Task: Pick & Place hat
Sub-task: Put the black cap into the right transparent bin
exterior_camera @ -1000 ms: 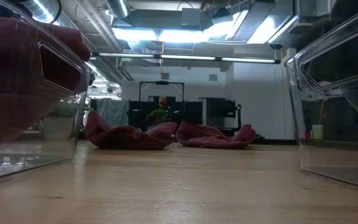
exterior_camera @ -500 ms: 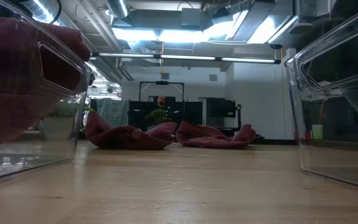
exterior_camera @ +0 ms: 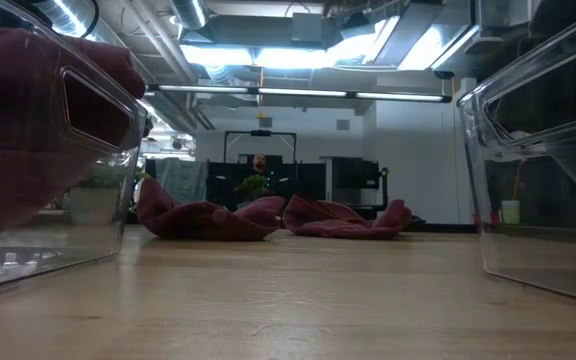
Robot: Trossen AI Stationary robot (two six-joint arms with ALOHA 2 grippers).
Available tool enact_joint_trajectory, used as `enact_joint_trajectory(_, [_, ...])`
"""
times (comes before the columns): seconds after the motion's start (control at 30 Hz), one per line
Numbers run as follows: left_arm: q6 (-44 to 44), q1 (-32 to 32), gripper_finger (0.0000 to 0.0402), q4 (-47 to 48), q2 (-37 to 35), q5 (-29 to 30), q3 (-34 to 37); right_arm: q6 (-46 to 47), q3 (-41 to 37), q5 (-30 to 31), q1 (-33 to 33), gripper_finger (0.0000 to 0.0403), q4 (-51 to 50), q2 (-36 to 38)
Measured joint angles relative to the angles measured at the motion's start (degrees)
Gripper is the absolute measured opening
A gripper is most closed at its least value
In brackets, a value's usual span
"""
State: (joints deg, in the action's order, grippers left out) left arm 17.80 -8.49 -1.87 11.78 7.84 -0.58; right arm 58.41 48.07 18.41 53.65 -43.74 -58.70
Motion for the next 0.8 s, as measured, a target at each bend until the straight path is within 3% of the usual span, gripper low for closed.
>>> enact_joint_trajectory(0.6, [0.0,0.0,0.0130,0.0,0.0,0.0,0.0,7.1,0.0,0.0,0.0,0.0020,-4.4,1.6])
enact_joint_trajectory(0.8, [0.0,0.0,0.0130,0.0,0.0,0.0,0.0,5.0,0.0,0.1,0.0,0.0059,-4.6,1.6])
